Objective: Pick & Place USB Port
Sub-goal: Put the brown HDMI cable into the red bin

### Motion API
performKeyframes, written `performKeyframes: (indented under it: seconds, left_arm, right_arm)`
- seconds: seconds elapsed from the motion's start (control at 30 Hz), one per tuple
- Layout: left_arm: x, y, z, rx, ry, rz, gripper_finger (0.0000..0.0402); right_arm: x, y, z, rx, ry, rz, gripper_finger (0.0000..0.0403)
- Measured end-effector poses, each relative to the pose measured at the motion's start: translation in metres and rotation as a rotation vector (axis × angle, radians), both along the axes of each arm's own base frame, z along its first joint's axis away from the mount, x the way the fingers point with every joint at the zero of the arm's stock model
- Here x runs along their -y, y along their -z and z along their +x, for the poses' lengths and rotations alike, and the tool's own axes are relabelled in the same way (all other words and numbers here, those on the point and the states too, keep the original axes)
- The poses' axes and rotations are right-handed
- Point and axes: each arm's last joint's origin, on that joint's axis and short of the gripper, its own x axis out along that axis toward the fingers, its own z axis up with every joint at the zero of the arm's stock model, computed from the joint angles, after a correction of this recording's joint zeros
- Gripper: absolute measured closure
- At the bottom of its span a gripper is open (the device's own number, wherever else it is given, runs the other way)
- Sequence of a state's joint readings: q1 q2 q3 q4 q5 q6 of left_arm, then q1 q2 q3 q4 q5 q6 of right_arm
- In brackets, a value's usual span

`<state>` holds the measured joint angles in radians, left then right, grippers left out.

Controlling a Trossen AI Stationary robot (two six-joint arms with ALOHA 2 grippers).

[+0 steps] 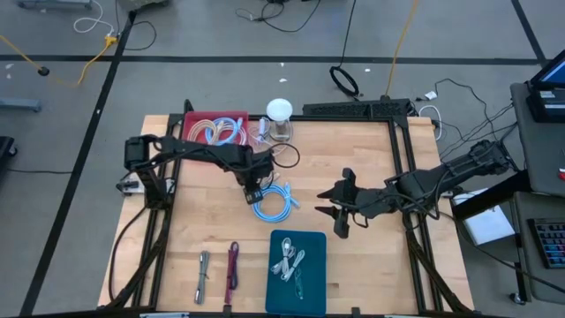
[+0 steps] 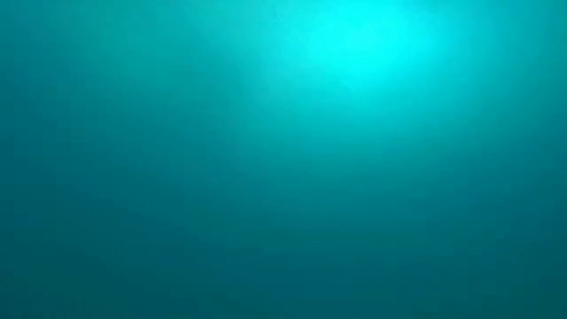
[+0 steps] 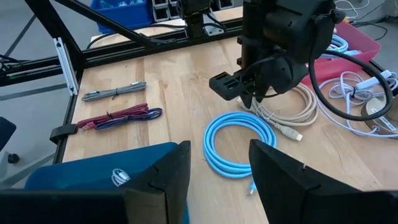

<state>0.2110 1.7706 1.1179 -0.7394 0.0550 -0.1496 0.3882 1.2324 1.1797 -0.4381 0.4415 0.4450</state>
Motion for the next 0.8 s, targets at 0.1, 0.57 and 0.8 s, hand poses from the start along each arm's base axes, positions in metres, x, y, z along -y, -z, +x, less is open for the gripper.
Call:
performKeyframes:
  seconds: [0.1,0.57,0.8]
  left_arm:
    - [0.000,-0.006,-0.002,0.002,0.005,0.030,0.0252]
    - [-0.014,-0.031,0.019,0.100,-0.051,0.130,0.0252]
    - [-0.020,-0.018,0.023,0.087,-0.113,0.079,0.0252]
  right_arm:
    - [0.000,0.000,0.000,0.000,0.001,-0.001,0.0248]
    - [0.000,0.000,0.000,0.000,0.002,-0.002,0.0248]
    - [0.000,0.000,0.000,0.000,0.002,-0.002,0.0248]
